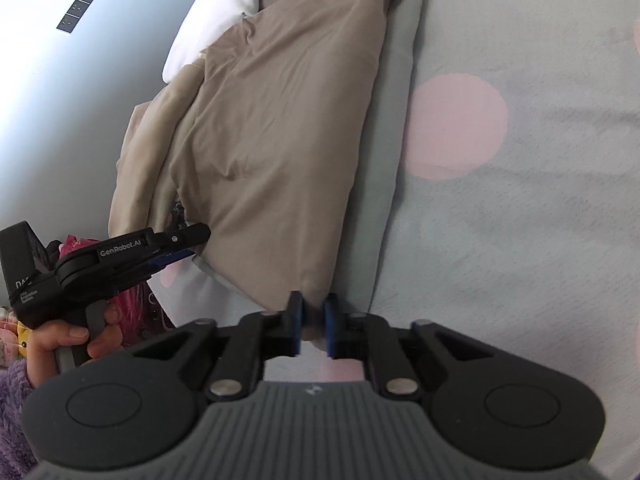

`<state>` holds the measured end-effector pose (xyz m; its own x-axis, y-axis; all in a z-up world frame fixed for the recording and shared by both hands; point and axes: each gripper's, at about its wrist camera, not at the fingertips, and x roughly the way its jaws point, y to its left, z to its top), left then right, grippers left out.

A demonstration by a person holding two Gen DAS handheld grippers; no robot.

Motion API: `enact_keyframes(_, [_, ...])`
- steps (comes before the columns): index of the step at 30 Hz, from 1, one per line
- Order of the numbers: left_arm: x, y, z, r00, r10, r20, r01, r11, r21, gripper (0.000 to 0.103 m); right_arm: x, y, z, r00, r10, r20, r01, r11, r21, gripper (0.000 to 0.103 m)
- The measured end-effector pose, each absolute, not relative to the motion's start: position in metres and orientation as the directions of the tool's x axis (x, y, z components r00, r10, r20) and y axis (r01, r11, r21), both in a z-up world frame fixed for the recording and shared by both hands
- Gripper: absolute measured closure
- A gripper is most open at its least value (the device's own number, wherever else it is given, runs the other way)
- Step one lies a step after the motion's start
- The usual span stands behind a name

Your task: Fold clothes

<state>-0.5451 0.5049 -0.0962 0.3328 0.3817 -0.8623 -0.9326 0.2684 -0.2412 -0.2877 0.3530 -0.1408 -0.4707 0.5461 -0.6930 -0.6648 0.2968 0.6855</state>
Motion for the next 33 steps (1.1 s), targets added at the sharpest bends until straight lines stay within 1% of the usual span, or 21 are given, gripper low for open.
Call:
enact_keyframes(4, [-0.551,0.503,-0.081,0.350,0.355,-0.867,-0.927,0.267,-0.265,0.100,-0.279,0.346,-0.120,-0.496,0.584,-0.642,-0.629,0.268,0.730,0.097])
enact_keyframes(7, [-0.552,0.502,-0.077,0.348,0.328,-0.878,-0.923,0.285,-0.259,0.100,-0.274,0.343,-0.112,-0.498,0.571,-0.653,-0.637,0.269,0.722,0.097])
enact_keyframes(14, [-0.534,0.510,-0.109,0.257,0.302,-0.918,-0.939,0.302,-0.163,0.099,-0.282,0.348,-0.145,-0.465,0.510,-0.724,-0.688,0.307,0.658,0.097])
enact_keyframes(15, [-0.532,0.509,-0.107,0.246,0.308,-0.919,-0.937,0.318,-0.144,0.097,-0.282,0.347,-0.145,-0.464,0.510,-0.724,-0.697,0.294,0.654,0.097])
enact_keyframes(16, [-0.531,0.507,-0.105,0.231,0.314,-0.921,-0.937,0.328,-0.124,0.091,-0.281,0.346,-0.143,-0.464,0.506,-0.727,-0.708,0.281,0.648,0.096])
enact_keyframes(17, [-0.532,0.507,-0.102,0.214,0.318,-0.924,-0.939,0.328,-0.105,0.087,-0.280,0.345,-0.140,-0.463,0.496,-0.735,-0.723,0.268,0.636,0.094])
enact_keyframes(18, [-0.534,0.506,-0.098,0.203,0.322,-0.925,-0.941,0.325,-0.094,0.081,-0.278,0.342,-0.137,-0.457,0.485,-0.746,-0.742,0.255,0.620,0.089])
enact_keyframes(19, [-0.536,0.506,-0.093,0.201,0.327,-0.923,-0.944,0.316,-0.094,0.080,-0.274,0.339,-0.134,-0.446,0.481,-0.755,-0.760,0.242,0.603,0.089])
enact_keyframes(21, [-0.540,0.505,-0.082,0.200,0.341,-0.919,-0.949,0.301,-0.094,0.080,-0.264,0.335,-0.126,-0.413,0.501,-0.761,-0.792,0.215,0.571,0.089])
enact_keyframes(23, [-0.538,0.505,-0.067,0.205,0.390,-0.898,-0.949,0.302,-0.086,0.080,-0.249,0.334,-0.113,-0.364,0.560,-0.744,-0.818,0.190,0.543,0.090])
enact_keyframes(27, [-0.517,0.512,-0.049,0.284,0.431,-0.857,-0.923,0.364,-0.123,0.080,-0.228,0.354,-0.092,-0.315,0.655,-0.686,-0.839,0.147,0.525,0.090])
enact_keyframes(30, [-0.489,0.526,-0.050,0.305,0.439,-0.845,-0.905,0.410,-0.113,0.080,-0.228,0.379,-0.080,-0.283,0.714,-0.640,-0.850,0.122,0.512,0.090])
enact_keyframes(32, [-0.470,0.537,-0.057,0.319,0.431,-0.844,-0.892,0.437,-0.114,0.083,-0.234,0.395,-0.077,-0.257,0.741,-0.621,-0.873,0.098,0.478,0.090])
enact_keyframes(33, [-0.464,0.542,-0.063,0.313,0.423,-0.850,-0.890,0.443,-0.108,0.089,-0.236,0.401,-0.078,-0.250,0.744,-0.619,-0.882,0.088,0.462,0.090])
